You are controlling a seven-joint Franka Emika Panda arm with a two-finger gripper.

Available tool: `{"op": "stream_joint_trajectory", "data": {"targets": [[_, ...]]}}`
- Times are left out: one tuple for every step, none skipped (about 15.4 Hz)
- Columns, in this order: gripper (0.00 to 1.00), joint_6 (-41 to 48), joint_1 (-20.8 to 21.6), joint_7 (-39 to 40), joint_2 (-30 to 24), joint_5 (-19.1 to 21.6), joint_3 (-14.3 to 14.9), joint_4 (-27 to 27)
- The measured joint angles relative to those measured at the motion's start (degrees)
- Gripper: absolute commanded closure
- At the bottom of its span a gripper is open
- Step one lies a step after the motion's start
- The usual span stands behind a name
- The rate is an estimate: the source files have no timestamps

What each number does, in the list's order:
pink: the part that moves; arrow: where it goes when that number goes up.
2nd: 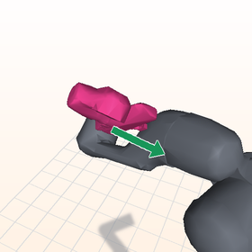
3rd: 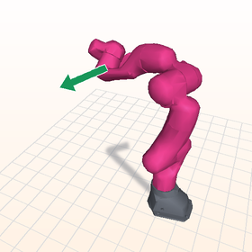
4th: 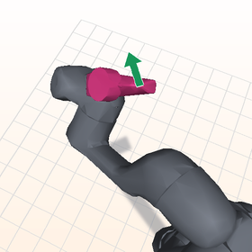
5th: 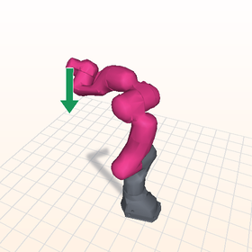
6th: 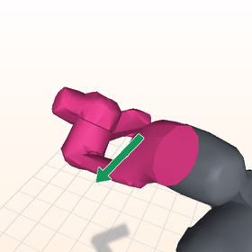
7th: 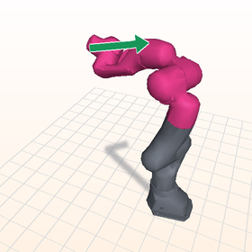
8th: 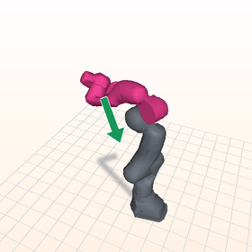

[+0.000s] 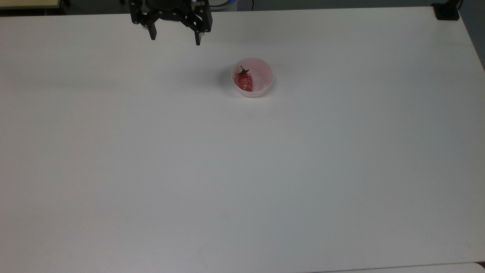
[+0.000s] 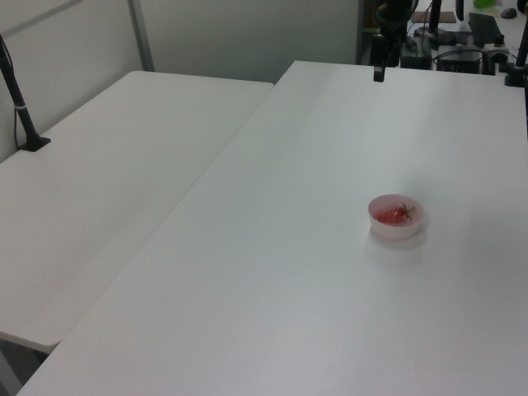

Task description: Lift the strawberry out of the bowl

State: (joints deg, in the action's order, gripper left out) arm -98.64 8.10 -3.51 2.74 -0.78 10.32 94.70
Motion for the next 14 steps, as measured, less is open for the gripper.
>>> {"op": "stream_joint_trajectory", "data": {"targets": [[0.00,0.00,-0.15,0.00,-0.01,0.00,-0.02,-0.06],[0.00,0.00,-0.25,0.00,0.00,0.00,-0.01,-0.10],[0.00,0.00,-0.44,0.00,-0.01,0.00,0.03,-0.20],[0.00,0.03,-0.63,0.00,-0.01,0.00,0.12,-0.33],[0.00,0.05,-0.69,0.03,-0.01,0.00,0.14,-0.39],[0.00,0.13,-0.74,0.03,-0.01,0.00,0.14,-0.43],[0.00,0.16,-0.77,0.05,-0.01,0.00,0.14,-0.45],[0.00,0.16,-0.78,0.06,-0.01,0.00,0.14,-0.46],[0.00,0.17,-0.78,0.21,-0.01,0.00,0.14,-0.46],[0.00,0.18,-0.78,0.83,0.00,0.00,0.14,-0.46],[0.00,0.20,-0.77,1.97,0.02,0.00,0.12,-0.46],[0.00,0.28,-0.76,3.54,0.07,0.00,0.07,-0.46],[0.00,0.49,-0.68,4.66,0.19,0.00,0.02,-0.45],[0.00,1.07,-0.39,5.47,0.39,0.00,-0.02,-0.42]]}}
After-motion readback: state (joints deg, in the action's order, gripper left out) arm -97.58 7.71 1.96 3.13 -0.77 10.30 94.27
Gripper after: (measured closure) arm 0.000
